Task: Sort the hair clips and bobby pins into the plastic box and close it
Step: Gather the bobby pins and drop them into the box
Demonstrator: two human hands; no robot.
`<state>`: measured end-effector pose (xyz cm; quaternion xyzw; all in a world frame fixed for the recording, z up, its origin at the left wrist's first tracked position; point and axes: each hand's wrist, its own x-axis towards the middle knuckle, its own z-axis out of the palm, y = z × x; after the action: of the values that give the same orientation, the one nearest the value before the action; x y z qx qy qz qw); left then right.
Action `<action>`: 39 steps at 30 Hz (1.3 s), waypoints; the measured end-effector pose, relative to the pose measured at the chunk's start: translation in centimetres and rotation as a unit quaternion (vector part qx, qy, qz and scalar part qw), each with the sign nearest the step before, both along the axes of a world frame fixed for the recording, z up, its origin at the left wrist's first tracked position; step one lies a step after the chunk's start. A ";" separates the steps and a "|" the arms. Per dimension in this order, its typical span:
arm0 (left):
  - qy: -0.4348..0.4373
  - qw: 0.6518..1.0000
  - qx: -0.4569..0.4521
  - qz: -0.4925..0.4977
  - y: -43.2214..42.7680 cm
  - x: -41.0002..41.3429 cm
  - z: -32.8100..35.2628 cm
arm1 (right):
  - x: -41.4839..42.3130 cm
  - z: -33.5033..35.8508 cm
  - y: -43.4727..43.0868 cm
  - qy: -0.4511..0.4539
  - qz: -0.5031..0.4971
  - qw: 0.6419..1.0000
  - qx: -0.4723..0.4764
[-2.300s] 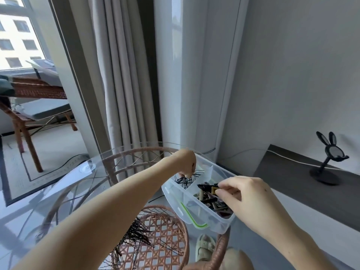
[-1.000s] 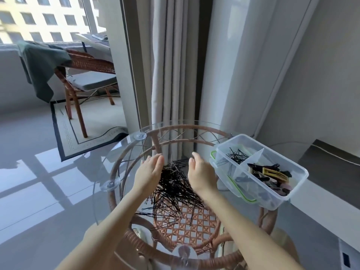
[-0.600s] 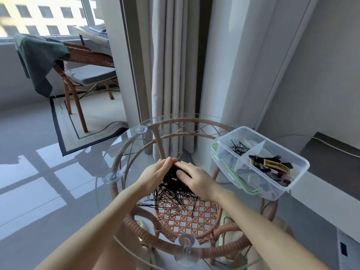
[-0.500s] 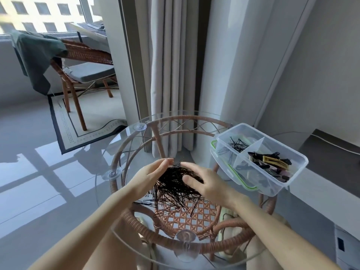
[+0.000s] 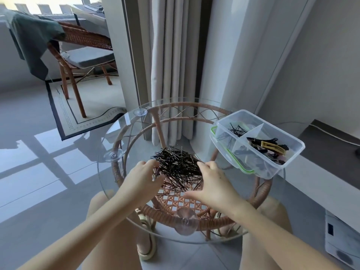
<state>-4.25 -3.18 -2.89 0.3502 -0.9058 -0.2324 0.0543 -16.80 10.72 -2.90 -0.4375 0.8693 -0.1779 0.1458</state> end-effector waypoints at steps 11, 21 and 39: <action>0.057 0.997 0.040 -0.024 -0.8 -0.9 0.1 | -0.7 -0.6 -3.2 0.040 0.031 0.997 -0.066; -0.089 0.976 -0.089 -0.176 -4.9 -3.9 1.9 | -2.6 -1.2 -3.0 0.163 0.168 0.971 -0.056; -0.132 0.949 -0.158 -0.237 -6.4 -6.2 2.6 | -7.5 6.1 -0.1 0.126 0.153 0.969 -0.147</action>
<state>-10.46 -9.63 -0.30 0.1400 -0.9868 -0.0442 -0.0682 -24.29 10.61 3.16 -0.6005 0.7679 -0.2228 -0.0049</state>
